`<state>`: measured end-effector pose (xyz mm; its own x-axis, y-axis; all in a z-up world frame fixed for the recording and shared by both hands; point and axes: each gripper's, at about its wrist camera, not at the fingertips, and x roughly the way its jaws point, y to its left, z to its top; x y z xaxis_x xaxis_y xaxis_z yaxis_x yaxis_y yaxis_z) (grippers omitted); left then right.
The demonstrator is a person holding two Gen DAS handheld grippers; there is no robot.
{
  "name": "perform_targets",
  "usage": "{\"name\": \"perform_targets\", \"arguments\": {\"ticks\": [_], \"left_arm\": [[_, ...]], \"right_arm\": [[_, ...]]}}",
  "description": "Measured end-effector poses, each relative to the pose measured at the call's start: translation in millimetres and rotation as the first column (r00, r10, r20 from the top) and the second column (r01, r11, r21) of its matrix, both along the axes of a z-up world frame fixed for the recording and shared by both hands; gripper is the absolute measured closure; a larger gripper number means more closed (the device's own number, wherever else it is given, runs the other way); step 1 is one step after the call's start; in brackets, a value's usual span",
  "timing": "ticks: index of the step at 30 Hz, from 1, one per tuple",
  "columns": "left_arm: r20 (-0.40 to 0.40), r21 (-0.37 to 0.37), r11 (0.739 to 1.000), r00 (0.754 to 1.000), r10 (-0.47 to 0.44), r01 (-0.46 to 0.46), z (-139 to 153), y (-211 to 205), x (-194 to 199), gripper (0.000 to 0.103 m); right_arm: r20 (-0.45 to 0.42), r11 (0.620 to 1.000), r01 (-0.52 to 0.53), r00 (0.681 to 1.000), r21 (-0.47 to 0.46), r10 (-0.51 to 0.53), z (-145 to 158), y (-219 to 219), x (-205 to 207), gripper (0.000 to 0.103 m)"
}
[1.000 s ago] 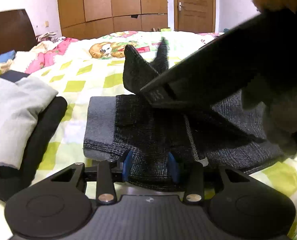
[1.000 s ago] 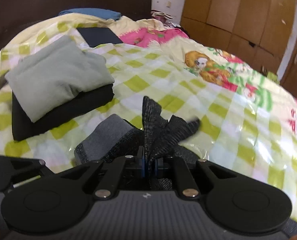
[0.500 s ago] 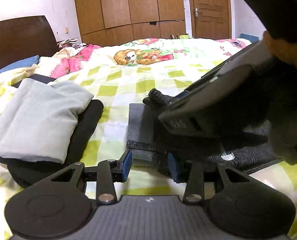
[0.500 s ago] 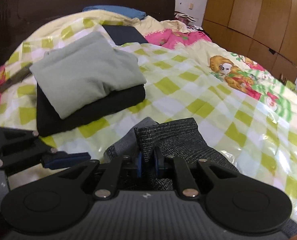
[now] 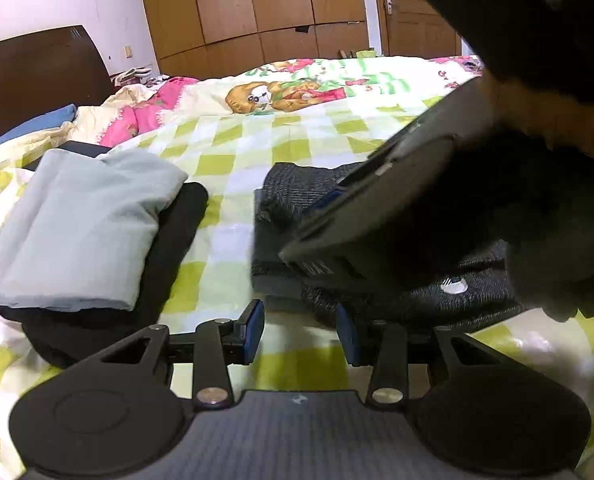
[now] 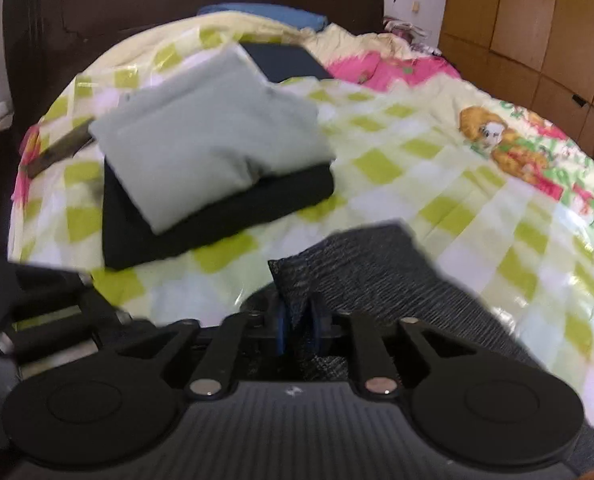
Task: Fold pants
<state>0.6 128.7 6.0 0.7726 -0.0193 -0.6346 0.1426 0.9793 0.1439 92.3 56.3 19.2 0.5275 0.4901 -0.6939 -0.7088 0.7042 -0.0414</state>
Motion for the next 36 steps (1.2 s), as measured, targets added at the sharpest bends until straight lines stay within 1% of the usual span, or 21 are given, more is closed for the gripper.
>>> {"name": "perform_targets", "arguments": {"ticks": [3, 5, 7, 9, 11, 13, 16, 18, 19, 20, 21, 23, 24, 26, 27, 29, 31, 32, 33, 35, 36], "left_arm": [[0.010, 0.031, 1.000, 1.000, 0.000, -0.001, 5, 0, -6, 0.050], [0.031, 0.050, 0.999, 0.999, -0.008, 0.007, 11, -1, -10, 0.050], [0.059, 0.044, 0.999, 0.998, -0.023, 0.020, 22, -4, -11, 0.050], [0.087, 0.026, 0.999, 0.995, -0.050, 0.048, 31, -12, -6, 0.048], [0.116, 0.024, 0.996, 0.990, -0.086, 0.084, 35, -25, 4, 0.046], [0.135, 0.047, 0.992, 0.983, -0.126, 0.121, 32, -44, 19, 0.046], [0.107, 0.023, 0.984, 0.978, -0.178, 0.177, 19, -69, 45, 0.046], [0.081, 0.022, 0.978, 0.975, -0.206, 0.205, 8, -87, 59, 0.046], [0.058, 0.045, 0.976, 0.975, -0.216, 0.214, 3, -96, 64, 0.046], [0.022, 0.074, 0.974, 0.976, -0.218, 0.216, -5, -106, 68, 0.046], [-0.005, 0.091, 0.971, 0.975, -0.223, 0.222, -13, -112, 70, 0.046], [-0.034, 0.119, 0.963, 0.970, -0.240, 0.243, -25, -118, 64, 0.046], [-0.033, 0.140, 0.959, 0.969, -0.245, 0.247, -27, -119, 60, 0.046], [-0.018, 0.191, 0.948, 0.967, -0.254, 0.253, -19, -125, 50, 0.046], [-0.005, 0.194, 0.946, 0.965, -0.262, 0.258, -12, -128, 48, 0.046], [0.047, 0.172, 0.947, 0.958, -0.284, 0.272, 3, -137, 50, 0.046], [0.111, 0.190, 0.945, 0.950, -0.291, 0.267, 11, -153, 58, 0.044], [0.145, 0.220, 0.942, 0.946, -0.289, 0.254, 9, -163, 65, 0.044], [0.166, 0.241, 0.940, 0.944, -0.284, 0.241, 5, -172, 74, 0.044], [0.155, 0.259, 0.937, 0.947, -0.281, 0.235, -8, -186, 94, 0.044], [0.121, 0.287, 0.930, 0.954, -0.274, 0.231, -18, -193, 105, 0.044]], "right_arm": [[-0.071, 0.990, 0.016, 0.997, 0.138, -0.006, 16, -20, -2, 0.076], [-0.053, 0.981, 0.058, 0.997, 0.187, -0.049, 30, -42, -9, 0.071], [-0.039, 0.965, 0.129, 0.992, 0.229, -0.123, 41, -73, -15, 0.070], [-0.042, 0.944, 0.226, 0.974, 0.240, -0.223, 44, -105, -18, 0.069], [-0.040, 0.909, 0.361, 0.932, 0.209, -0.361, 38, -146, -17, 0.069], [-0.088, 0.857, 0.479, 0.878, 0.191, -0.471, 29, -181, -16, 0.069], [-0.180, 0.779, 0.580, 0.815, 0.239, -0.551, 11, -229, -12, 0.067], [-0.172, 0.773, 0.604, 0.797, 0.194, -0.580, -2, -238, -6, 0.069], [-0.175, 0.758, 0.630, 0.776, 0.167, -0.607, -10, -243, -5, 0.068], [-0.216, 0.736, 0.658, 0.751, 0.158, -0.624, -19, -251, -2, 0.067], [-0.256, 0.720, 0.677, 0.731, 0.152, -0.633, -27, -261, -2, 0.070], [-0.280, 0.697, 0.705, 0.700, 0.128, -0.657, -36, -273, -8, 0.072], [-0.279, 0.690, 0.710, 0.697, 0.140, -0.661, -35, -280, -15, 0.072], [-0.282, 0.642, 0.738, 0.674, 0.209, -0.683, -25, -298, -32, 0.071], [-0.278, 0.619, 0.750, 0.662, 0.233, -0.696, -21, -306, -40, 0.068], [-0.261, 0.576, 0.773, 0.632, 0.264, -0.729, -15, -321, -50, 0.068], [-0.260, 0.547, 0.794, 0.605, 0.265, -0.752, -16, -336, -53, 0.067], [-0.271, 0.522, 0.812, 0.580, 0.261, -0.768, -19, -343, -54, 0.067], [-0.282, 0.508, 0.820, 0.569, 0.263, -0.773, -20, -348, -53, 0.067], [-0.309, 0.484, 0.837, 0.545, 0.255, -0.780, -27, -355, -54, 0.067], [-0.317, 0.481, 0.841, 0.539, 0.247, -0.780, -30, -358, -56, 0.066]]}}
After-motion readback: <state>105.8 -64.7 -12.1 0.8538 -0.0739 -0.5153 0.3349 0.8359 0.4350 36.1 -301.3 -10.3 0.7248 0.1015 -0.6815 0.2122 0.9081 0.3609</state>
